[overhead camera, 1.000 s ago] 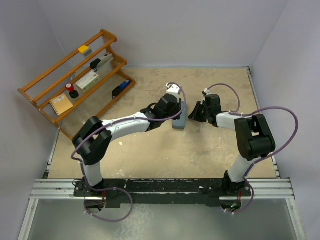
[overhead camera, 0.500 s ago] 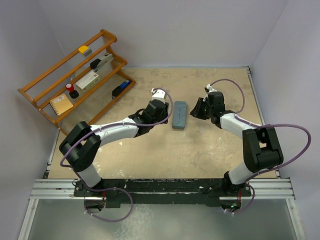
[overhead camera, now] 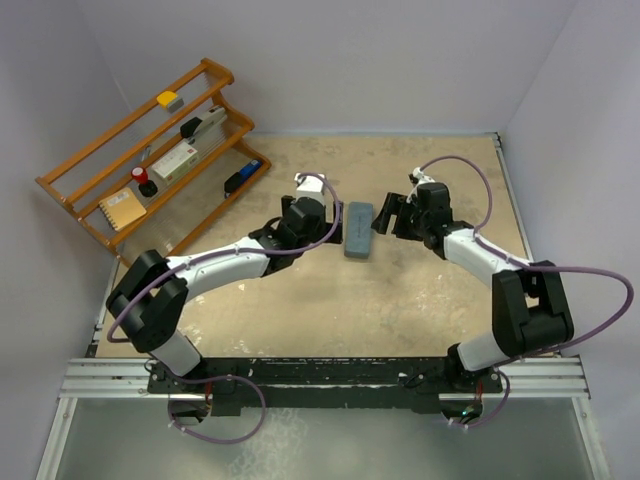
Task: Organize the sunglasses
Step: Reset both arms
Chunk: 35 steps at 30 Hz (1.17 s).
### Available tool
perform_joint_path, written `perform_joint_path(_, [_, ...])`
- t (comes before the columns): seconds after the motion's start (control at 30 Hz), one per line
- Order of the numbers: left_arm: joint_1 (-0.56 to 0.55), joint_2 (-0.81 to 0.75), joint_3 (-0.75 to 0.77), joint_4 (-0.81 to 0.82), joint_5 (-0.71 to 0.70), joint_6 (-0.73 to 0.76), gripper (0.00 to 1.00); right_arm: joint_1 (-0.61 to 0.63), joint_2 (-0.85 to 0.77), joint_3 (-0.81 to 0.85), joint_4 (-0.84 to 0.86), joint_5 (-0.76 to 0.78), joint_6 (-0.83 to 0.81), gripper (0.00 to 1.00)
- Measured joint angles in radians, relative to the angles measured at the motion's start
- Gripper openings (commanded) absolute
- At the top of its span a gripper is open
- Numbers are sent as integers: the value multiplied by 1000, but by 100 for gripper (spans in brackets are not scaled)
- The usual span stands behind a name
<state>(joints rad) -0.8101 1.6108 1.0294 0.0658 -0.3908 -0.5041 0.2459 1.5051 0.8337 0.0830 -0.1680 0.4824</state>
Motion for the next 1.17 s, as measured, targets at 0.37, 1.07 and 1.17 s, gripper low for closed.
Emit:
perform_joint_path(0.37, [0,-65,-58,4,-70,-11,99,9,-52,0,-45,19,4,100])
perform_joint_path(1.07, [0,-179,-124,10,-154,-10,99,45,-105,0,-102,55,11,99])
perform_joint_path(1.17, [0,-194,-148,24,-153,-9,99,49,-105,1,-103,56,11,99])
